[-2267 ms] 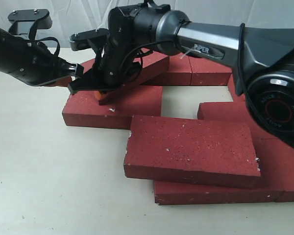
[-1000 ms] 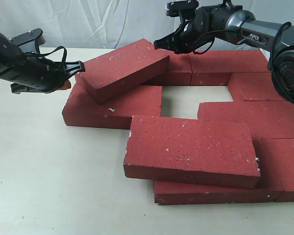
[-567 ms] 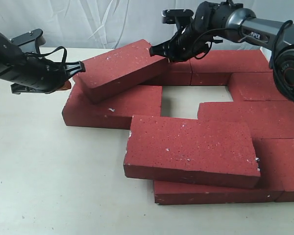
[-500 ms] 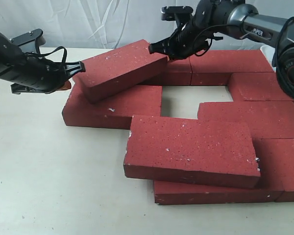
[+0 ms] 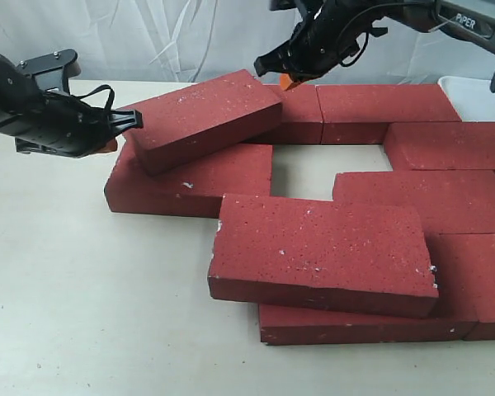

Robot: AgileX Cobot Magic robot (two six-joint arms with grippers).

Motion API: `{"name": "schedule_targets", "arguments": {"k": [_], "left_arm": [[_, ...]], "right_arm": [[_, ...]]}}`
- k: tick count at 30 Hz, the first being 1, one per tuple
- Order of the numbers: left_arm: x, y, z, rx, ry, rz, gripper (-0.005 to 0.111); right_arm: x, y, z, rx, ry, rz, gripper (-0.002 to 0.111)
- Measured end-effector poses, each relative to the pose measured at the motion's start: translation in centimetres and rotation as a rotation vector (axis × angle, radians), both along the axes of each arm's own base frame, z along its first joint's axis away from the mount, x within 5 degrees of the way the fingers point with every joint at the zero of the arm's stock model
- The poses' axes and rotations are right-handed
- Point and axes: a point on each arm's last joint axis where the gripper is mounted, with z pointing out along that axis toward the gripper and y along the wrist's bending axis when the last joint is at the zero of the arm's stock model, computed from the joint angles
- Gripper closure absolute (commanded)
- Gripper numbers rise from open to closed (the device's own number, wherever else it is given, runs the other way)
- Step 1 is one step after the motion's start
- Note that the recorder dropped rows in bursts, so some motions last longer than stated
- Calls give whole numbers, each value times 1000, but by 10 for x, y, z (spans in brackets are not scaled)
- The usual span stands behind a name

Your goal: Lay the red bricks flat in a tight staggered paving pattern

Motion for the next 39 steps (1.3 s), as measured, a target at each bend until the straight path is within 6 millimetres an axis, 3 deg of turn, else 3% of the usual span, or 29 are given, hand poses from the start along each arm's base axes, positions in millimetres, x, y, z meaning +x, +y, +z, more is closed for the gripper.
{"name": "schedule_targets", "arguments": {"k": [5,11,15,21,29,32,35,39], "left_arm": [[0,0,0,11,0,-11,107],[1,1,1,15,-17,-5,107],[1,1,1,15,-17,-5,107],[1,1,1,15,-17,-5,107],[2,4,0,19,-21,3,107],[1,5,-1,71,-18,-53,107],[-1,5,-3,116,-3,-104,107],[-1,5,-3,123,-5,-110,107]], "right_arm": [[18,-5,-2,47,-133,-145,109],[26,-1,-41,96,-81,-195,109],[23,6,-56,150,2,-211,109],[9,19,-53,185,126,-126,109],[-4,16,-18,123,127,-38,109],[2,12,-23,50,67,-96,109],[8,8,-41,-5,58,-145,109],[6,18,-44,122,103,-150,109]]}}
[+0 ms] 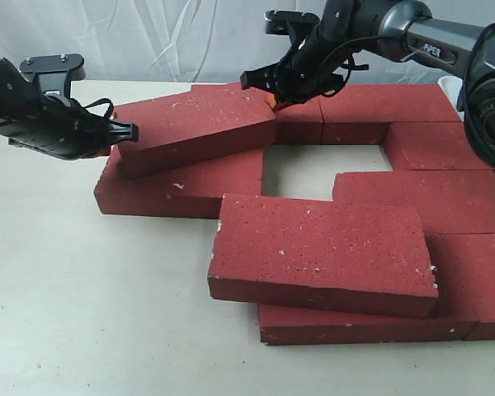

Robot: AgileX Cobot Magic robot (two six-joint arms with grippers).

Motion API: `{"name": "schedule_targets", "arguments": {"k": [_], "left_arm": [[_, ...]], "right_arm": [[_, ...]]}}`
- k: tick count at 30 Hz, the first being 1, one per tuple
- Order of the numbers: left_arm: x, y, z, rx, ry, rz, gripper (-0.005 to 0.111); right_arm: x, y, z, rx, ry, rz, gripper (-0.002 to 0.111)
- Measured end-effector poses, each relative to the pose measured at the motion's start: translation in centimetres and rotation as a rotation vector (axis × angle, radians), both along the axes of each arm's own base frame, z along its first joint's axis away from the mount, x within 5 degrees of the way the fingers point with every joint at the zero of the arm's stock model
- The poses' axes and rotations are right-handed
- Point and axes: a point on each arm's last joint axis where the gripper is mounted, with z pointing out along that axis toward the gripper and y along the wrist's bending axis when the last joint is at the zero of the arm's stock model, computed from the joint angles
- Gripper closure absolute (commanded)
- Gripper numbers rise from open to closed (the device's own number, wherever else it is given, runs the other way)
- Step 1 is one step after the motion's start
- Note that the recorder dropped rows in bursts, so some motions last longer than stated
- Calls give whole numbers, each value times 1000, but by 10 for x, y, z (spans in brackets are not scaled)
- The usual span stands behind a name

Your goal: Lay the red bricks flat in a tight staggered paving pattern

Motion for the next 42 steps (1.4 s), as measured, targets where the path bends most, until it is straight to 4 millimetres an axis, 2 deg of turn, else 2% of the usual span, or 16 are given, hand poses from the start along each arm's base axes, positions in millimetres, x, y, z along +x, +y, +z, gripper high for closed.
{"name": "schedule_targets", "arguments": {"k": [2,6,9,13,15,17,19,21,26,30,35,42], "left_arm": [[0,0,0,5,1,-6,107],[-1,2,2,20,2,-19,107],[-6,3,21,29,-34,-41,107],[-23,4,61,15,-77,-69,107],[-32,5,78,10,-90,-82,107],[-43,5,95,-1,-101,-96,107],[-50,5,105,-23,-106,-96,107],[-54,4,110,-38,-106,-103,107],[-59,3,109,-52,-61,-118,107],[-62,4,107,-9,-29,-148,107],[-66,11,102,118,16,-210,107],[-72,31,96,389,106,-298,107]], "right_arm": [[-3,8,3,79,16,49,109],[-7,5,10,121,57,83,109],[-15,4,26,111,78,119,109],[-29,-2,66,95,68,164,109],[-40,-6,92,79,57,193,109],[-54,-12,128,79,13,190,109],[-69,-17,147,79,15,196,109],[-84,-21,158,58,14,195,109],[-109,-28,155,45,69,180,109],[-122,-19,141,25,96,197,109],[-137,6,121,-37,89,257,109],[-157,58,99,-91,53,382,109]]}}
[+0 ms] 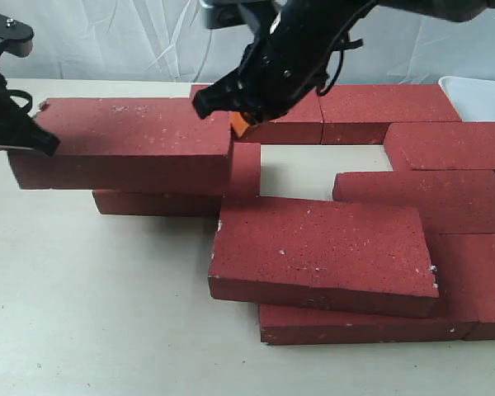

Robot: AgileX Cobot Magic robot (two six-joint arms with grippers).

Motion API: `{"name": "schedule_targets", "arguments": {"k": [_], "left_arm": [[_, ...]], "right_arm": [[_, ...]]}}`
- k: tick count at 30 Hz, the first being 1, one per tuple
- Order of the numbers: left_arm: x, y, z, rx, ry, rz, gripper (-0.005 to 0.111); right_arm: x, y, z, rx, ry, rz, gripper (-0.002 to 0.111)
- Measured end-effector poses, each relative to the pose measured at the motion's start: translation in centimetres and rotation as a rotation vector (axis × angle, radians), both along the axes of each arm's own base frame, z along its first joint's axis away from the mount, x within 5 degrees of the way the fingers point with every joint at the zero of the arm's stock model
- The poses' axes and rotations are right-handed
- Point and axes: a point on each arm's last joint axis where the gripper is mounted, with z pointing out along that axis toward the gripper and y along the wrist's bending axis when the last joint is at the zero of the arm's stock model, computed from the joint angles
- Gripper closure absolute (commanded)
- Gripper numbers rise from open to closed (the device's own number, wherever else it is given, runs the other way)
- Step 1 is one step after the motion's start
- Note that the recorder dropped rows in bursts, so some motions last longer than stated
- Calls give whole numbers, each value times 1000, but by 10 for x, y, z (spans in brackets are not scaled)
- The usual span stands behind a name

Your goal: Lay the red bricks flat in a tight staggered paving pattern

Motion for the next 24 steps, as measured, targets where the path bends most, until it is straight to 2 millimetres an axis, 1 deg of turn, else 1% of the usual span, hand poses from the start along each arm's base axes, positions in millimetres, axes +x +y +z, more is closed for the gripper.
{"name": "schedule_targets", "arguments": {"k": [3,8,14,17,20,24], "left_arm": [[0,4,0,64,6,-18,107],[0,11,2,163,-16,-54,107],[4,19,5,293,-47,-109,107],[7,24,0,305,-81,-119,107],[10,34,-8,306,-71,-91,107],[13,54,-18,261,-48,18,107]], "right_arm": [[-9,16,-14,-29,23,45,109],[-23,35,-34,-61,98,101,109],[-56,69,-46,-72,138,202,109],[-71,82,-52,-72,163,234,109],[-82,96,-64,-58,202,244,109],[-85,110,-82,-24,225,223,109]]}}
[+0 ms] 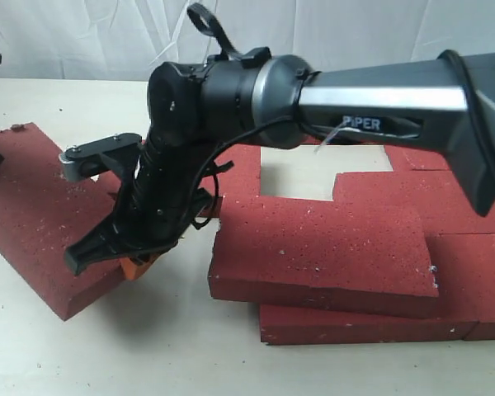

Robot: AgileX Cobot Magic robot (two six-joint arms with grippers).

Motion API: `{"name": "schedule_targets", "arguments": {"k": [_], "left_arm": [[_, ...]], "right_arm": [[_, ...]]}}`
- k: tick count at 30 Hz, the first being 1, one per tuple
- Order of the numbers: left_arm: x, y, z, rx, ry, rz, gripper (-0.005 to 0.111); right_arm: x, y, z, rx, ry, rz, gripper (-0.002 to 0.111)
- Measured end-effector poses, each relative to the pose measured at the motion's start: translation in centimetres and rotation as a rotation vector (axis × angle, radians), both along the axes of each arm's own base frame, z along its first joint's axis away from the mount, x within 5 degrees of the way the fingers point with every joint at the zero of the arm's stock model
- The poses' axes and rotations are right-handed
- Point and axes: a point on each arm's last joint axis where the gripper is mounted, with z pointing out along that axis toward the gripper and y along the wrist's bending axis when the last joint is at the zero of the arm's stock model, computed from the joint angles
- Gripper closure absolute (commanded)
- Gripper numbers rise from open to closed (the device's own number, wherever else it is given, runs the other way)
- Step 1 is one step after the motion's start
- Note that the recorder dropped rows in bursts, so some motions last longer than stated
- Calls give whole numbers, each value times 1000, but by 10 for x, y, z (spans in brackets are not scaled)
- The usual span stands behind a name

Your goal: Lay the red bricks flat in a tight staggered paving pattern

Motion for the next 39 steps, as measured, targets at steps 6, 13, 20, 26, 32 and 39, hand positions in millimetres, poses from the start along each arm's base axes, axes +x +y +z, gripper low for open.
{"name": "schedule_targets", "arguments": {"k": [6,13,20,26,32,39], "left_arm": [[3,21,-24,-98,47,140,107],[5,33,-54,-151,128,220,107],[6,36,-56,-184,115,283,107],[5,37,-56,-175,112,296,107],[5,38,-56,-160,108,293,107],[10,33,-53,-262,67,352,107]], "right_arm": [[4,5,-13,12,0,-24,109],[10,2,-15,-36,-49,-79,109],[19,-1,-15,-75,-112,-158,109],[17,-3,-16,-97,-99,-157,109],[17,-3,-16,-103,-93,-159,109],[17,-3,-12,-85,-96,-166,109]]}}
